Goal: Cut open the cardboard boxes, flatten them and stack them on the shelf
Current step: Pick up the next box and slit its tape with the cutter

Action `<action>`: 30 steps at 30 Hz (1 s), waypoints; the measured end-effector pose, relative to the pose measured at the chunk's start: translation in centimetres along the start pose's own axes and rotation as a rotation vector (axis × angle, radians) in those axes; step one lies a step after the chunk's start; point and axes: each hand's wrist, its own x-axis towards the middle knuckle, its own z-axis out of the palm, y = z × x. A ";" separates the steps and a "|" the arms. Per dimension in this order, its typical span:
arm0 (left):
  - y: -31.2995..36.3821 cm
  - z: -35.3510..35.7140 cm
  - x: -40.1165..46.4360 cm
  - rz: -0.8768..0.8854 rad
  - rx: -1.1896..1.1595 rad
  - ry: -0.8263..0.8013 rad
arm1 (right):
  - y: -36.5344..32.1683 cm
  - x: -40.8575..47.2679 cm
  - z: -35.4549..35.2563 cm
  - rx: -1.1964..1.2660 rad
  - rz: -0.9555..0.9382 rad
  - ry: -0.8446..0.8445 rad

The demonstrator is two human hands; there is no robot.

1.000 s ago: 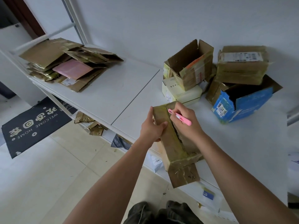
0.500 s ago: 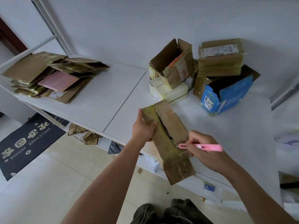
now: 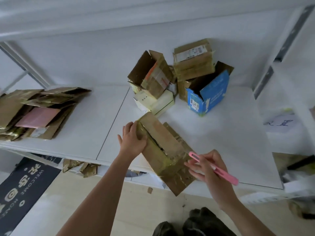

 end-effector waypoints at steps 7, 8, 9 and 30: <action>1.1 -0.7 -0.5 -0.148 0.050 0.018 | -0.7 1.4 3.4 -0.042 -0.160 0.157; 1.2 -0.8 -0.6 -0.173 0.001 0.039 | -1.2 2.2 3.5 -0.044 -0.190 0.155; 1.4 -0.8 -0.8 -0.200 -0.035 0.059 | -1.6 3.1 3.4 -0.059 -0.214 0.142; 3.5 2.1 -0.4 0.188 0.314 -0.292 | 0.1 12.5 -0.4 0.035 -0.109 0.258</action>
